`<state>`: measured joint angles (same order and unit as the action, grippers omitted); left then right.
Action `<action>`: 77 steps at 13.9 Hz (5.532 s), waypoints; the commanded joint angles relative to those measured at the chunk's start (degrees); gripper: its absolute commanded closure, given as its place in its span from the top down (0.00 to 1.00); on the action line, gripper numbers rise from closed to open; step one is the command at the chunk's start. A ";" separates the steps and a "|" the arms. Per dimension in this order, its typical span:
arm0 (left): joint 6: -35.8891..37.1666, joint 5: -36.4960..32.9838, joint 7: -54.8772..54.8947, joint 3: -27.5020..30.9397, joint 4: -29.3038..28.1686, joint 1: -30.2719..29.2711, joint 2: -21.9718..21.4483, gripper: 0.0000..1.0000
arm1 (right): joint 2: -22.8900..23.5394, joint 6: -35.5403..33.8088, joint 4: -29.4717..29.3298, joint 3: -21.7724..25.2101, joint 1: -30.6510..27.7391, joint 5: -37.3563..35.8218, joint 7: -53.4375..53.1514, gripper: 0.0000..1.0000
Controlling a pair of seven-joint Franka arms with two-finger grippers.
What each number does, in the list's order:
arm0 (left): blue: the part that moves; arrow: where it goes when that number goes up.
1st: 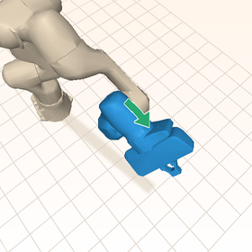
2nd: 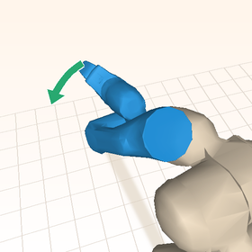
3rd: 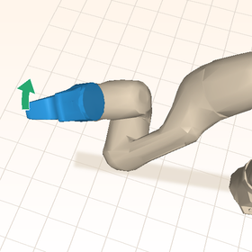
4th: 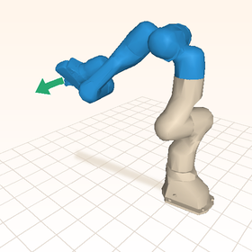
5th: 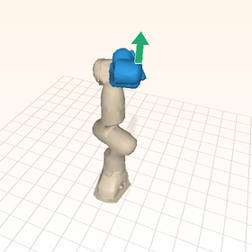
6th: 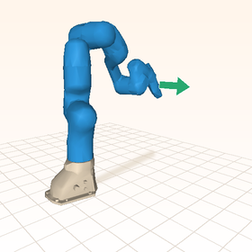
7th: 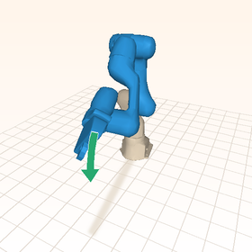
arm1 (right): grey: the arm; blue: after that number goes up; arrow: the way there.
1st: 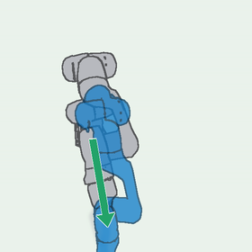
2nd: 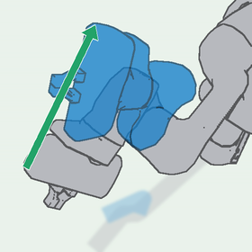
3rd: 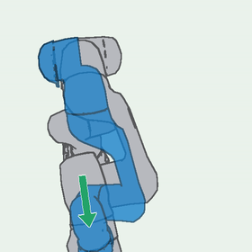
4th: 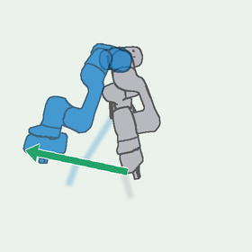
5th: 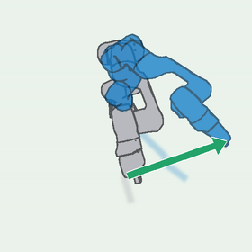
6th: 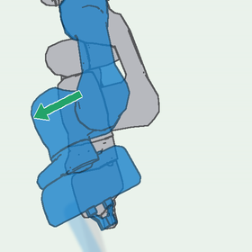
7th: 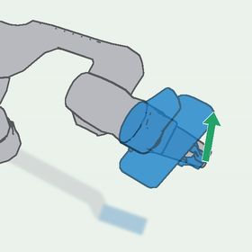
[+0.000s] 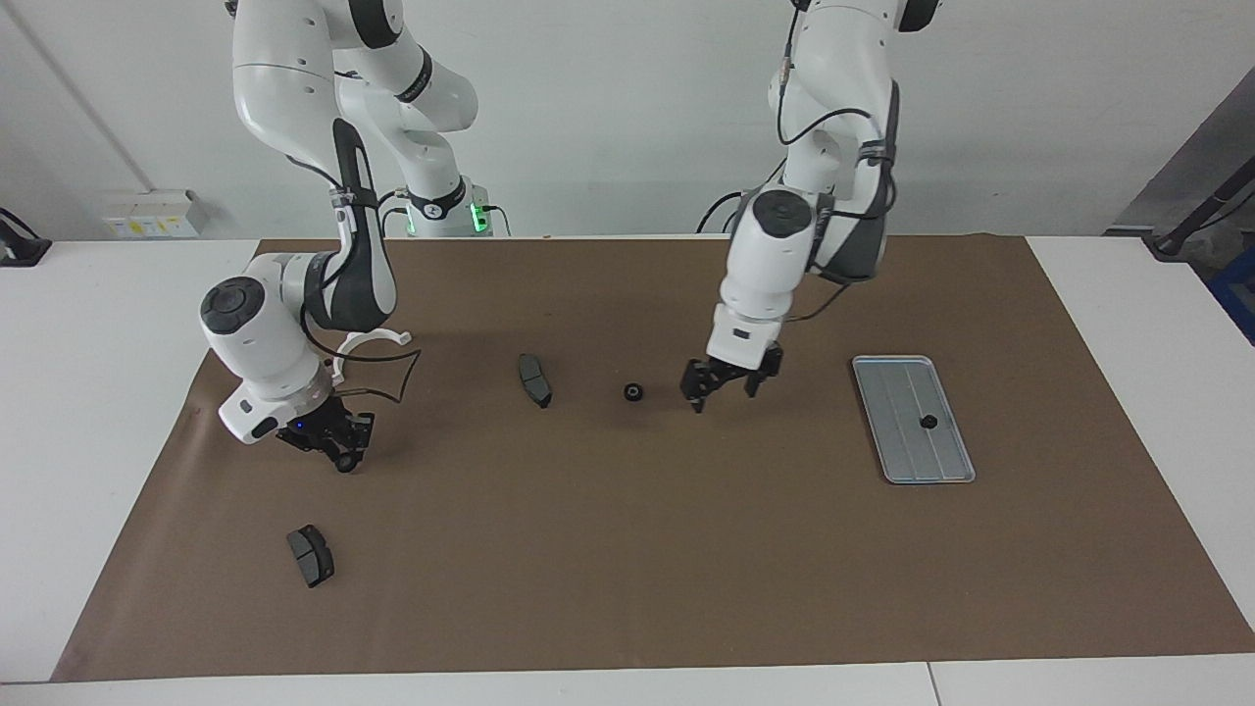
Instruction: Place bearing gear from tray to pile
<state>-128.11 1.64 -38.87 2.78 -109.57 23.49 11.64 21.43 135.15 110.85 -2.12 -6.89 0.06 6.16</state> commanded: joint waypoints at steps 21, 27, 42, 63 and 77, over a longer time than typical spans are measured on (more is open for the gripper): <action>-14.19 -0.14 24.63 -0.58 -13.74 -24.81 2.24 0.60 | 0.97 4.51 -1.95 -1.39 39.84 -4.08 -41.04 1.00; -13.75 -0.14 24.63 -0.67 -13.65 -25.16 2.33 0.17 | 2.56 5.92 -1.16 -1.39 41.08 -6.47 -42.99 0.93; -4.08 0.03 6.04 -1.11 -2.05 -8.06 2.68 0.00 | -5.67 -4.53 -3.54 -0.78 34.78 -8.23 -42.30 0.00; -0.83 -1.90 -3.49 -1.28 11.93 18.78 14.55 0.85 | -11.32 4.69 16.33 -0.95 6.62 -4.37 -9.15 0.83; 28.16 -1.46 35.47 -0.05 11.40 -11.32 -6.35 1.00 | -7.12 -10.50 -8.87 -1.57 18.73 -2.70 -25.47 1.00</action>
<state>-102.34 0.69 -12.29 3.62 -95.93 17.43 8.06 9.87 127.85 109.07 -3.49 9.62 -3.37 -15.69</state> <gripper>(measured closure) 0.000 0.000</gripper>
